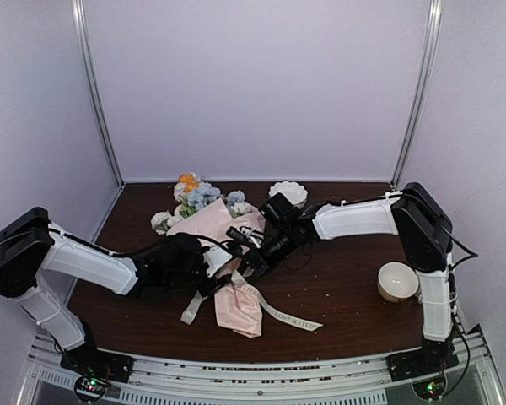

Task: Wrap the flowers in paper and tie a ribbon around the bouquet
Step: Tie the ribbon around the folded bouquet.

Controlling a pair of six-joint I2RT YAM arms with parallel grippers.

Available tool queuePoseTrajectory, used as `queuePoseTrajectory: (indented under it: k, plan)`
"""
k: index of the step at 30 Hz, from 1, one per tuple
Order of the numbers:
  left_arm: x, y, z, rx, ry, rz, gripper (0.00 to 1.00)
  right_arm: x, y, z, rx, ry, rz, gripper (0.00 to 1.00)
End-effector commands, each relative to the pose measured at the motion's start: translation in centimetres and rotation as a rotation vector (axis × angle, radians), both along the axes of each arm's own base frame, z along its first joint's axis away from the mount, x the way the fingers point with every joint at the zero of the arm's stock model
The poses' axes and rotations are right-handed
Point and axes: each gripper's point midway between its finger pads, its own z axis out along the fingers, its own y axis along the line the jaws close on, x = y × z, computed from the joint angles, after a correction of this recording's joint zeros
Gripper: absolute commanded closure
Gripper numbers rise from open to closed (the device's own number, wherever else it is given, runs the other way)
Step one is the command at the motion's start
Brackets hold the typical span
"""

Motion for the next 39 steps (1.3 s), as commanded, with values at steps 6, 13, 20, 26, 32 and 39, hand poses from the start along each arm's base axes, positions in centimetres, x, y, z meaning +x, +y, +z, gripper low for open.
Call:
queuePoseTrajectory:
  k: [6, 13, 20, 26, 32, 39]
  plan:
    - [0.5, -0.2, 0.9, -0.054, -0.009, 0.013, 0.41, 0.4, 0.6, 1.7, 0.032, -0.046, 0.009, 1.0]
    - [0.4, -0.1, 1.0, -0.063, -0.004, 0.007, 0.4, 0.5, 0.9, 2.5, 0.059, -0.042, 0.003, 0.91]
    - [0.3, -0.3, 1.2, -0.087, 0.004, -0.005, 0.34, 0.0, 1.5, 2.7, 0.101, -0.001, 0.0, 0.83]
    - [0.4, 0.1, 1.2, -0.111, 0.01, 0.014, 0.33, 0.2, 1.7, 2.7, 0.108, 0.006, -0.012, 0.75]
    - [0.6, 0.1, 1.5, -0.127, 0.007, 0.017, 0.33, 1.0, 1.9, 1.9, 0.082, -0.001, -0.049, 0.82]
    - [0.7, 0.0, 1.6, -0.146, 0.012, 0.019, 0.32, 1.3, 1.8, 1.5, 0.062, -0.011, -0.064, 0.88]
